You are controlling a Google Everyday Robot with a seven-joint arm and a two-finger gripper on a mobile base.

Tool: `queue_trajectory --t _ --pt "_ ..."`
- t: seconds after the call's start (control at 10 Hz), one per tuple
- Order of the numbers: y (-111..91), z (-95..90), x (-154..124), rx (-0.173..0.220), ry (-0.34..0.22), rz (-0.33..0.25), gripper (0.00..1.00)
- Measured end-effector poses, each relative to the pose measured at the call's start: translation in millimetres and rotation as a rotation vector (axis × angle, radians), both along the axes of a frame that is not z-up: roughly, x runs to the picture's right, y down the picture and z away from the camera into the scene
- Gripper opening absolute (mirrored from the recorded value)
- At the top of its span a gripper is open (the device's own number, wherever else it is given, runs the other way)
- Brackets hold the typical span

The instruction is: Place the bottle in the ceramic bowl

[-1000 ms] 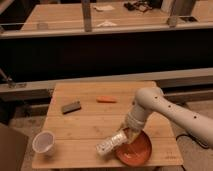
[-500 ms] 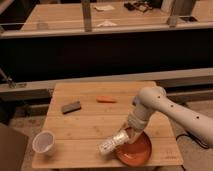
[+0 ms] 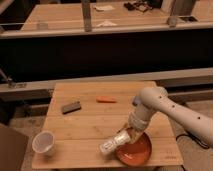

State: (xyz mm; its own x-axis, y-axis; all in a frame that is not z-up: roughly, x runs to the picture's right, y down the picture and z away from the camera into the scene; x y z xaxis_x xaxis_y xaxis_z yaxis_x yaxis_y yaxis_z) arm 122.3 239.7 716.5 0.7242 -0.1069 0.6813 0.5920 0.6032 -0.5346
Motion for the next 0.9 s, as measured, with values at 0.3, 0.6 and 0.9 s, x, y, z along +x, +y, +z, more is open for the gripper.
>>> queue_trajectory --t 0.3,0.6,0.9 --pt "0.5 0.9 2.8 -0.001 0.001 0.002 0.15" --pt "0.9 2.0 6.0 -0.002 0.002 0.005 0.45" --pt "1.2 2.9 8.9 -0.004 0.005 0.009 0.68"
